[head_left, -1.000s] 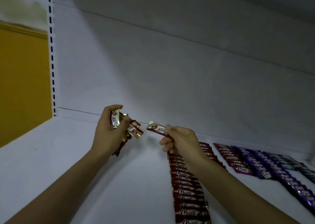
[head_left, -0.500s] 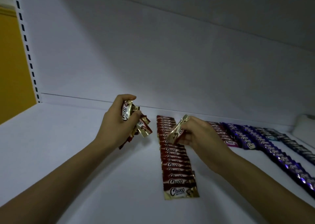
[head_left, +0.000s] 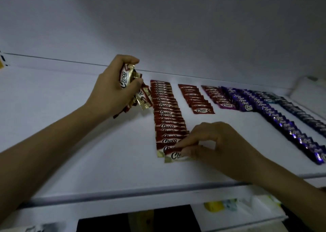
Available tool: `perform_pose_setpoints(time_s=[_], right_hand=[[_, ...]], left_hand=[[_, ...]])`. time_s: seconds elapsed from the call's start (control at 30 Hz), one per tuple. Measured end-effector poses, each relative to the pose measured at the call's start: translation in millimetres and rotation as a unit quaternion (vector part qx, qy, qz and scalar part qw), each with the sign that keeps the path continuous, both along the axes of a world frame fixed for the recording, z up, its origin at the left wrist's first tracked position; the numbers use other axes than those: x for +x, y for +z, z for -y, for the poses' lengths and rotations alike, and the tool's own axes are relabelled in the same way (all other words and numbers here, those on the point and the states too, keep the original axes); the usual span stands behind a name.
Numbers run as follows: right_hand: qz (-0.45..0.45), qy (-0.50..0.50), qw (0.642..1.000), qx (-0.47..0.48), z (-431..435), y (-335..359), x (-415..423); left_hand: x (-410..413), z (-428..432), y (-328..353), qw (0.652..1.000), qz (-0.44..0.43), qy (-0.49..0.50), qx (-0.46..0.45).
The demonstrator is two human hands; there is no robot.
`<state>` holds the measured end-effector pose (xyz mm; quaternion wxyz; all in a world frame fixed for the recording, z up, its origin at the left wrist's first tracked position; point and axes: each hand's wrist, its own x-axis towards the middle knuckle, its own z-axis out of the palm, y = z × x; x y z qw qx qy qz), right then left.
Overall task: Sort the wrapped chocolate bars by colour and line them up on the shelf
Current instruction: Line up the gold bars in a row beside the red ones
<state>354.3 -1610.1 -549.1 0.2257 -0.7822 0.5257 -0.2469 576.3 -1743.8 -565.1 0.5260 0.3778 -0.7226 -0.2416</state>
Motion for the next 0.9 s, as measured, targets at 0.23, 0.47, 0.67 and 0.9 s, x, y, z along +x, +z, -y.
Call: perform_pose_setpoints(time_s=[0.23,0.47,0.67,0.9], right_hand=[[-0.108,-0.003,0.992,-0.067,4,-5,9],[-0.149,-0.008,0.985,-0.088,6,-9,10],[-0.116,-0.007,0.99,-0.084,6,-8,9],[0.063,-0.013,0.997,-0.046,41,12,35]], left_hand=[[2,2,-2,1.0,0.0,0.013,-0.003],[2,4,-1,1.0,-0.006,0.013,-0.001],[2,2,3,0.999,-0.029,0.009,0.01],[1,-2,8,0.996,-0.083,-0.04,0.012]])
